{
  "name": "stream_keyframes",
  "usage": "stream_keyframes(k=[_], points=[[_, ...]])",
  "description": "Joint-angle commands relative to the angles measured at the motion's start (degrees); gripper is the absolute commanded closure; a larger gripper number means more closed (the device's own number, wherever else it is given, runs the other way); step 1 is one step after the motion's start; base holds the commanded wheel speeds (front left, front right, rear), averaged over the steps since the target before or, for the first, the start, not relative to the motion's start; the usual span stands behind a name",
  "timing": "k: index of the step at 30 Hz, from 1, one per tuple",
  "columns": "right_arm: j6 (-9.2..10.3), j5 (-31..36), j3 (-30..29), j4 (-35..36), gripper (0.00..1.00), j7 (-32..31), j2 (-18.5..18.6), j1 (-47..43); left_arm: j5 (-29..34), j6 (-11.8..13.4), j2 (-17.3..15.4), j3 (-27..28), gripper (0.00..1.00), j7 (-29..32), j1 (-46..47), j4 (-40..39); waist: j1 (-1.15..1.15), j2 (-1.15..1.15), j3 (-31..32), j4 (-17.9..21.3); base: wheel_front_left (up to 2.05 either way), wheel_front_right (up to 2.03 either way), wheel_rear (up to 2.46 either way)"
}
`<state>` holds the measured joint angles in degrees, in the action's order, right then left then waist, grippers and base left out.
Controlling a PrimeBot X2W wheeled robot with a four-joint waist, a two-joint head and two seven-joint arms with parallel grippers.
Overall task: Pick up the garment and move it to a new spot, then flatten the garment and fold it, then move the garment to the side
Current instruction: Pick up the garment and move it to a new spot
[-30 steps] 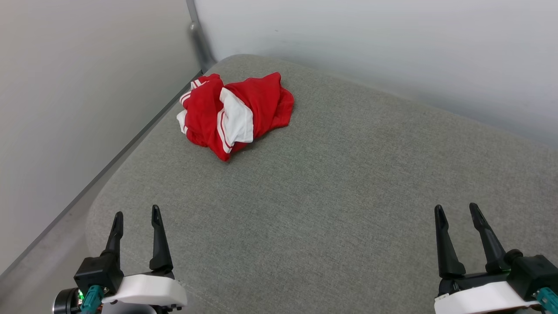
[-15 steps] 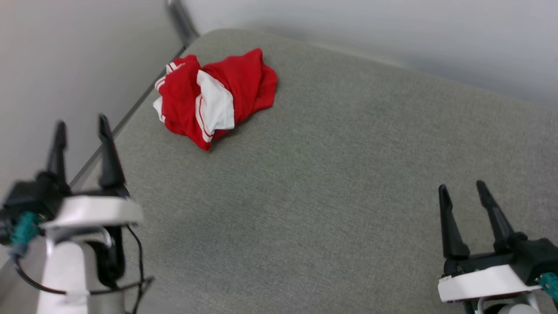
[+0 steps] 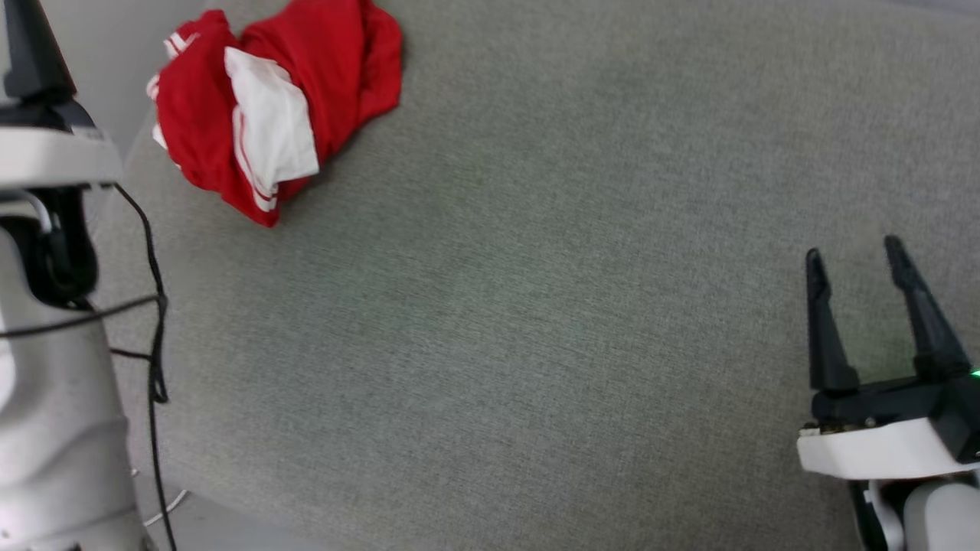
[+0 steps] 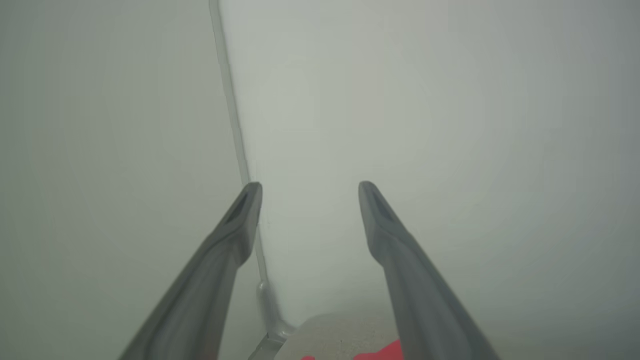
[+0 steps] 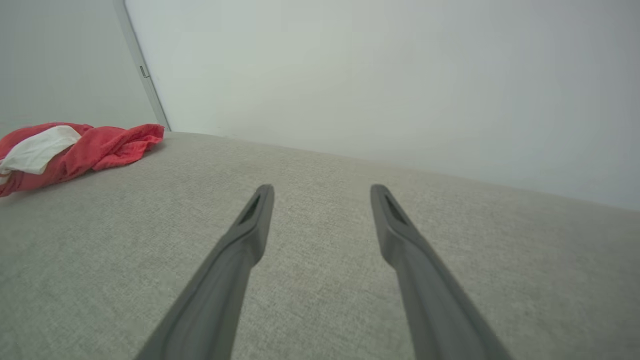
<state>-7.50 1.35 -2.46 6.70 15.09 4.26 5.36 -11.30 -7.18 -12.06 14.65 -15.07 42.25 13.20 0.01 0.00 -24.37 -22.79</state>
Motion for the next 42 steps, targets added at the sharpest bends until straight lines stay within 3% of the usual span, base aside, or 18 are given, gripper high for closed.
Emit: stream_keyframes(k=[1,6,12,15,25,29,34,35,36,37,42], points=[[0.02,0.2,-0.2,0.6,0.0,0.1,0.4,1.2,-0.4,-0.1,-0.9,-0.3,0.0,-0.2,1.4,1.0,-0.01,0.0,-2.5,1.4,0.0,0.0,0.0],[0.02,0.4,-1.3,2.4,0.0,0.1,0.9,3.1,-4.3,-0.2,-6.9,-5.8,0.0,1.8,6.9,9.7,-0.01,0.0,-5.2,3.1,0.0,0.0,0.0],[0.02,0.7,-1.9,4.4,0.0,0.1,1.3,4.6,-11.0,-0.2,-15.2,-15.9,0.0,13.2,10.7,17.2,-0.01,0.0,-7.5,5.0,0.0,0.0,0.0],[0.02,1.1,-2.9,5.3,0.0,0.1,1.7,4.6,-16.4,-0.2,-17.8,-20.4,0.0,20.8,11.7,19.8,-0.01,0.0,-8.4,5.4,0.0,0.0,0.0],[0.02,1.3,-4.1,6.2,0.0,0.1,2.5,5.6,-38.7,-0.2,-20.7,-27.8,0.0,48.3,11.7,24.8,-0.01,0.0,-11.1,6.6,0.0,0.0,0.0],[0.02,1.5,-4.1,6.4,0.0,0.1,2.7,5.4,-41.6,-0.2,-21.0,-30.6,0.0,56.9,11.7,27.6,-0.01,0.0,-12.1,7.0,0.0,0.0,0.0],[0.02,1.5,-3.7,6.1,0.0,0.1,2.7,5.8,-41.5,-0.2,-20.1,-34.3,0.0,60.1,11.1,29.9,-0.01,0.0,-12.8,7.5,0.0,0.0,0.0],[0.02,1.5,-3.7,6.0,0.0,0.1,2.7,5.9,-41.7,-0.2,-20.0,-34.9,0.04,60.0,11.2,30.1,-0.01,0.0,-12.8,7.6,0.0,0.0,0.0],[0.02,1.5,-3.7,5.8,0.0,0.1,2.6,5.9,-41.6,-0.2,-20.0,-35.5,0.77,59.6,11.2,30.2,-0.01,0.0,-12.7,7.6,0.0,0.0,0.0],[0.02,1.5,-3.7,5.7,0.0,0.1,2.4,5.9,-41.8,-0.2,-20.2,-35.9,1.0,59.3,11.3,30.3,-0.01,0.0,-12.5,7.6,0.0,0.0,0.0],[0.02,1.3,-3.0,5.0,0.0,0.1,1.8,6.0,-40.9,-0.2,-24.3,-36.2,1.0,54.2,14.7,29.6,-0.01,0.0,-10.3,7.7,0.0,0.0,0.0]])
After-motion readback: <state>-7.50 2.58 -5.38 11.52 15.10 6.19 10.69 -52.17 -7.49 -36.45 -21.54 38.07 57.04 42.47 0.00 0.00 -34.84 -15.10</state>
